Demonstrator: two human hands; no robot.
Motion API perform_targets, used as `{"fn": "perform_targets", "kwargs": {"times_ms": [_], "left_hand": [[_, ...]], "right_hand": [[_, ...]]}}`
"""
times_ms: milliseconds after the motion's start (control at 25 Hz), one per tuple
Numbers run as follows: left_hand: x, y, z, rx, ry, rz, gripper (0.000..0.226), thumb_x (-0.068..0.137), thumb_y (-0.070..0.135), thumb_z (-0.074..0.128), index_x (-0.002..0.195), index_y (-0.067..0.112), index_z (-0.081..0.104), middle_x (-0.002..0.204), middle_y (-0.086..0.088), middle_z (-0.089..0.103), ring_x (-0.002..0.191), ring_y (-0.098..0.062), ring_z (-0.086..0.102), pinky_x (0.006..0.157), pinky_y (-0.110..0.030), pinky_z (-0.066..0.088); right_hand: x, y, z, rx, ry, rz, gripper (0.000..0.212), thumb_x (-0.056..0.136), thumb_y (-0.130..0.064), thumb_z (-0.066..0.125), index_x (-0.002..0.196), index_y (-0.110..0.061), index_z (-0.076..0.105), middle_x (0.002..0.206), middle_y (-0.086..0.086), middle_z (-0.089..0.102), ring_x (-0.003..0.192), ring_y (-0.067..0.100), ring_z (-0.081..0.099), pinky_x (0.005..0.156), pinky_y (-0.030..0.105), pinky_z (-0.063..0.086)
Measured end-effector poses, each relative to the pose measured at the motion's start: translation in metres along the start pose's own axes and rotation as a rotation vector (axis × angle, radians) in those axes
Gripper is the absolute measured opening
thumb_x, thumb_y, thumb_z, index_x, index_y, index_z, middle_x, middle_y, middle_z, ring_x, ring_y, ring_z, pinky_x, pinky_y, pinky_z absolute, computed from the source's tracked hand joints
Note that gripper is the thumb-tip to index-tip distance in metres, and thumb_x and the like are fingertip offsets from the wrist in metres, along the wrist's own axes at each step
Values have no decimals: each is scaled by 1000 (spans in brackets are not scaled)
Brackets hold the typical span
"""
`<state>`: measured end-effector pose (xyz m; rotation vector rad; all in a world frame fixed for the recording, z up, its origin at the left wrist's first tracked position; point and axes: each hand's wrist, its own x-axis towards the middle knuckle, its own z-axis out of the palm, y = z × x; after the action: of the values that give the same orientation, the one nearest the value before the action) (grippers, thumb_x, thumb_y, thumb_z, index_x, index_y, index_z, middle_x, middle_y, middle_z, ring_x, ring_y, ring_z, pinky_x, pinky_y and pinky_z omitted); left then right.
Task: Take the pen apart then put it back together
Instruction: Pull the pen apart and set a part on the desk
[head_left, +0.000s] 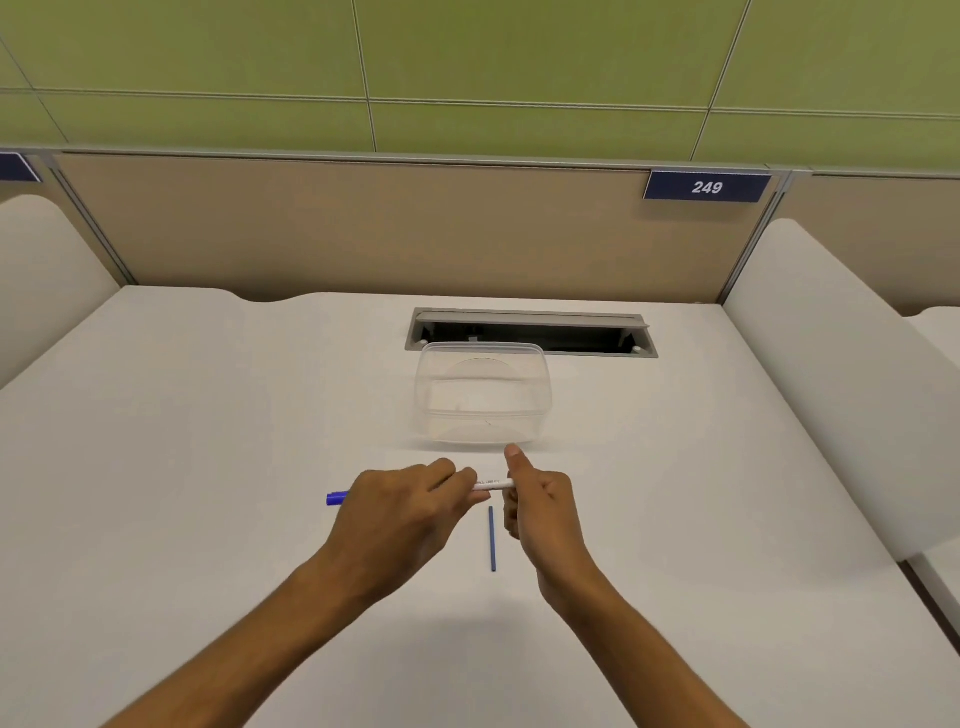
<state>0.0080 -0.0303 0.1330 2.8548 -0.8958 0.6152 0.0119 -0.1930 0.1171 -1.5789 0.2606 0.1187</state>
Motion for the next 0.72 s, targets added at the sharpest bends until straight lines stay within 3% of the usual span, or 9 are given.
{"fn": "perform_targets", "kwargs": {"times_ms": [120, 240, 320, 400, 480, 600, 720], "left_hand": [[7, -3, -14, -402, -91, -158, 44, 97, 51, 41, 75, 21, 63, 55, 4, 46, 48, -15, 40, 44, -31, 35], [24, -9, -43, -1078, -353, -375, 37, 91, 43, 59, 72, 14, 71, 51, 5, 41, 50, -10, 33, 50, -21, 30], [33, -18, -61, -1225, -627, -390, 33, 90, 38, 60, 72, 13, 72, 52, 2, 41, 51, -14, 30, 49, -23, 26], [35, -21, -70, -1233, -741, -360, 30, 90, 36, 60, 71, 17, 73, 52, 0, 42, 51, -16, 29, 49, -24, 25], [33, -17, -70, -1198, -640, -371, 28, 87, 37, 63, 72, 16, 75, 52, 0, 45, 50, -14, 33, 49, -22, 29], [25, -9, -54, -1024, -278, -302, 27, 88, 40, 65, 77, 18, 76, 52, 2, 49, 50, -10, 36, 50, -22, 32], [16, -12, -33, -330, -55, -4, 31, 93, 42, 53, 80, 20, 70, 57, 5, 55, 47, -15, 44, 42, -27, 36]], "right_hand": [[-3, -7, 2, -53, 69, -213, 64, 101, -39, 45, 50, -6, 25, 47, 4, 25, 44, 16, 23, 43, 25, 25], [-6, -16, 0, -139, 140, -694, 54, 103, -36, 42, 54, -16, 26, 47, -6, 25, 48, 10, 20, 48, 19, 18], [-3, -20, -7, -323, 171, -1144, 44, 105, -27, 36, 62, -21, 31, 47, -3, 29, 53, 11, 19, 54, 18, 14], [4, -24, -12, -423, 182, -1399, 39, 106, -21, 33, 67, -18, 34, 45, 5, 34, 54, 14, 21, 59, 19, 13], [6, -24, -12, -437, 235, -1357, 41, 106, -22, 34, 65, -17, 34, 46, 3, 33, 52, 14, 22, 56, 19, 14], [2, -19, -5, -275, 243, -889, 49, 102, -30, 42, 56, -22, 28, 49, -8, 25, 47, 8, 21, 48, 17, 16], [3, -11, 2, -153, 140, -366, 59, 102, -37, 45, 50, -15, 27, 45, -5, 26, 43, 11, 23, 48, 26, 23]]}}
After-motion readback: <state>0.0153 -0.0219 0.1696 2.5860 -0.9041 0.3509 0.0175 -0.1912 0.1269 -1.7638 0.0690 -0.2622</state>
